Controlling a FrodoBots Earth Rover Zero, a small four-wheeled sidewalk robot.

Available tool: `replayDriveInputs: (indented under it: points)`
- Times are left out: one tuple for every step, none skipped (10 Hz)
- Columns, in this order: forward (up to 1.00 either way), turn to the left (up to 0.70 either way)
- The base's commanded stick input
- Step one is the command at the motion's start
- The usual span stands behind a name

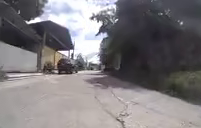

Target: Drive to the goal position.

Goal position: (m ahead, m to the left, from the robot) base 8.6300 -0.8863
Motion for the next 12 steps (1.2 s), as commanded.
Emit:
replayDriveInputs:
  points:
    - [0.05, 0.00]
    - [0.00, 0.00]
    - [0.04, 0.00]
    - [0.16, 0.00]
    - [0.28, 0.00]
    - [0.40, 0.00]
    - [0.50, 0.00]
    - [0.50, 0.00]
    - [0.50, 0.00]
    - [0.50, 0.00]
    - [0.50, 0.00]
    - [0.50, 0.00]
